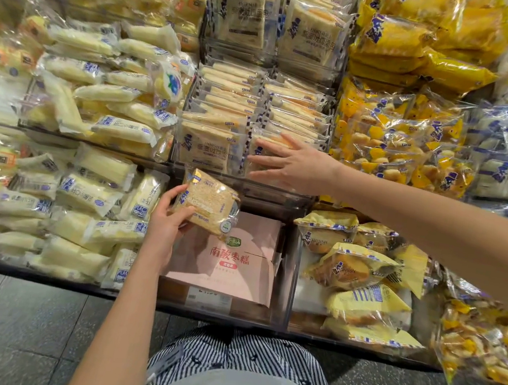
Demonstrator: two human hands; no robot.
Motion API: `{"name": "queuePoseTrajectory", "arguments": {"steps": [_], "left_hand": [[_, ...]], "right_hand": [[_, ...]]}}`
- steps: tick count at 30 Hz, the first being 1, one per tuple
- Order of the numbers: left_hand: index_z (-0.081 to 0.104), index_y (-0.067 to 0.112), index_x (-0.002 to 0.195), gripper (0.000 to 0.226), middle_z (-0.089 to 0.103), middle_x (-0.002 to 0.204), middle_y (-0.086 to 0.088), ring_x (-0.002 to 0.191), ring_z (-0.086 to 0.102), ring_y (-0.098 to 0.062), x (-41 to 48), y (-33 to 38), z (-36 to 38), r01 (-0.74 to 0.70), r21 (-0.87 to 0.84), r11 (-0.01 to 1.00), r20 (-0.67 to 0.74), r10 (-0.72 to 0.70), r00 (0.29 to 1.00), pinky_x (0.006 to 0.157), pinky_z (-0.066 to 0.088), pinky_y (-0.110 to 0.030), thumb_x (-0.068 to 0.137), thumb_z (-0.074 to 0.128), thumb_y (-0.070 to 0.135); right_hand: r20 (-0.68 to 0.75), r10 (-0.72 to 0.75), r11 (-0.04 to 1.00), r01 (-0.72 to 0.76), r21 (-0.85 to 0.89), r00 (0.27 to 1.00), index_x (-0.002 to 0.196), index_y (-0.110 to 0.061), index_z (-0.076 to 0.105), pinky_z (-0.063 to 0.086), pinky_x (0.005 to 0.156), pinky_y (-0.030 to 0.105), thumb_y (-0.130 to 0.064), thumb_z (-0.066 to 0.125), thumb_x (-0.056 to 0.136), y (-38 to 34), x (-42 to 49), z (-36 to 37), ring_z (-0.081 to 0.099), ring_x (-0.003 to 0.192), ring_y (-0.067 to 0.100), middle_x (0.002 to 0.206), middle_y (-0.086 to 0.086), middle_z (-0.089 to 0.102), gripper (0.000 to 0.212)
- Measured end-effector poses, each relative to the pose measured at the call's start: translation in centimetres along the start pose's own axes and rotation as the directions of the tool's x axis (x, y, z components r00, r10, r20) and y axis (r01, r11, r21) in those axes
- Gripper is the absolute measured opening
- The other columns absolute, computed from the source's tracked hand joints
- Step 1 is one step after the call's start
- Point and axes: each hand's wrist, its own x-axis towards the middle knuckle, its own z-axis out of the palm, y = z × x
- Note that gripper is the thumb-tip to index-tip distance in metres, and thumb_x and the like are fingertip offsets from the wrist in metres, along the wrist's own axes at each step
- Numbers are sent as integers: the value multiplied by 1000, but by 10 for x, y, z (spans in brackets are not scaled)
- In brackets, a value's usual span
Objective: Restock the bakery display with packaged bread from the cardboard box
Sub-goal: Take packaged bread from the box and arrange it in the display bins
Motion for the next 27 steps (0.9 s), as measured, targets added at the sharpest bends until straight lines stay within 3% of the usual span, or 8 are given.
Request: {"name": "queuePoseTrajectory", "arguments": {"steps": [4,9,13,17,19,22,24,27], "left_hand": [[54,26,133,47,65,121,-9,107,64,-26,-1,-2,-2,5,-4,1000,-8,-5,1000,91,54,-41,93,58,0],[55,28,130,46,66,120,-8,103,65,-21,-4,-7,2,2,-3,1000,0,-2,1000,79,55,-32,93,60,2],[55,32,125,43,65,122,-11,107,64,-25,-7,-8,4,13,-5,1000,22,-13,1000,88,56,-40,93,60,3],[55,31,127,44,64,123,-12,108,65,-26,-6,-7,3,2,-9,1000,42,-1,999,89,56,-40,92,61,3],[55,30,129,45,63,123,-12,109,65,-26,-5,-10,0,6,-21,1000,46,-5,999,91,56,-41,92,62,4],[57,35,125,46,65,123,-12,108,65,-25,-1,-20,-4,-1,-31,1000,10,2,1000,91,55,-41,93,62,3],[60,49,116,50,61,130,-10,111,64,-27,3,-29,-5,-12,17,1000,-53,13,999,94,54,-43,92,65,6],[56,69,98,57,54,140,-6,115,61,-26,9,-50,-7,14,113,994,-125,0,992,97,53,-48,91,67,13]], "right_hand": [[-37,43,996,-45,-72,998,153,-41,15,-6,118,62,-23,50,97,-12,0,5,-19,148,31,164,-5,-8,69],[-60,64,995,-68,-71,996,155,-36,15,-8,118,61,-23,42,100,-20,-2,13,-19,148,31,164,-3,-11,62],[-45,49,999,-48,23,998,154,-38,19,-8,117,62,-28,37,102,-20,-1,10,-20,148,31,164,-4,-6,55],[-206,85,976,-40,214,975,141,-33,50,-7,116,64,-33,40,102,-27,-2,6,-4,151,31,163,-3,17,40],[-357,179,952,-70,296,917,123,-24,65,1,117,65,-28,48,100,-34,-3,2,9,150,34,157,3,33,29],[-514,414,859,-136,493,751,112,-17,70,17,116,64,-25,47,98,-56,0,-4,26,146,37,145,10,51,28],[-498,569,746,-156,647,654,116,-15,69,18,117,62,-23,47,98,-76,3,-6,27,145,38,143,11,53,29],[-309,758,496,-200,845,575,123,-15,65,14,118,61,-13,60,93,-111,7,0,18,148,38,150,10,45,31]]}}
